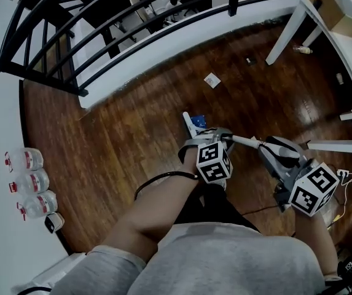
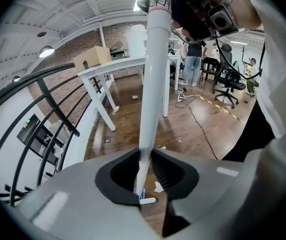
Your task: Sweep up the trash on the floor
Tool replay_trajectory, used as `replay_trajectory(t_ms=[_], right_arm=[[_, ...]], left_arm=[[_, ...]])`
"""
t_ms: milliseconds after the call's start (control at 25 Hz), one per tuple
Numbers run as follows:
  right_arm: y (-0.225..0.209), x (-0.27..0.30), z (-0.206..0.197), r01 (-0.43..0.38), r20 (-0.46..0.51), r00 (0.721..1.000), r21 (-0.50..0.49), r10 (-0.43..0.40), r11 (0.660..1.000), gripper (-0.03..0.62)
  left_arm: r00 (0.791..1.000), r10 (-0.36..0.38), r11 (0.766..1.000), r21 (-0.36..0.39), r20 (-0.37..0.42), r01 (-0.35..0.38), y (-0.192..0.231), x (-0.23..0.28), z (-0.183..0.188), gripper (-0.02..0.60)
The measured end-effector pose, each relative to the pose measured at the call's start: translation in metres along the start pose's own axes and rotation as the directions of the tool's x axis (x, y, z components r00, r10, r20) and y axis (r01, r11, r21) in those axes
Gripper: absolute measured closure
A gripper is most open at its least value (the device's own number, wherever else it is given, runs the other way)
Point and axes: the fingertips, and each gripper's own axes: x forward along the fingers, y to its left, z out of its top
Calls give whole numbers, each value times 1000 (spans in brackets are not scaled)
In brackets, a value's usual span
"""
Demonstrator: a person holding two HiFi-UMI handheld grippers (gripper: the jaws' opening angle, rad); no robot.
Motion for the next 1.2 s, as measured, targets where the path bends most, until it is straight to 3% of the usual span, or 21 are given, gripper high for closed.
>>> replay_trajectory(t_ms=[320,760,1000,1200], right_arm=[[45,21,5,-130,-52,990,-42,128,991,465],[121,65,-33,-196,-126,973,-11,193,981,464],[126,73,-41,-211,-135,968,19,212,977,464],[98,69,-36,-235,-143,961,24,236,972,465]], left_arm=[[998,65,992,-111,-17,-67,-10,-42,-29,509],[997,61,972,-224,-44,-69,-47,-90,-107,509],[998,52,967,-247,-38,-60,-55,-94,-122,509],[997,64,959,-272,-48,-74,-45,-76,-109,509]])
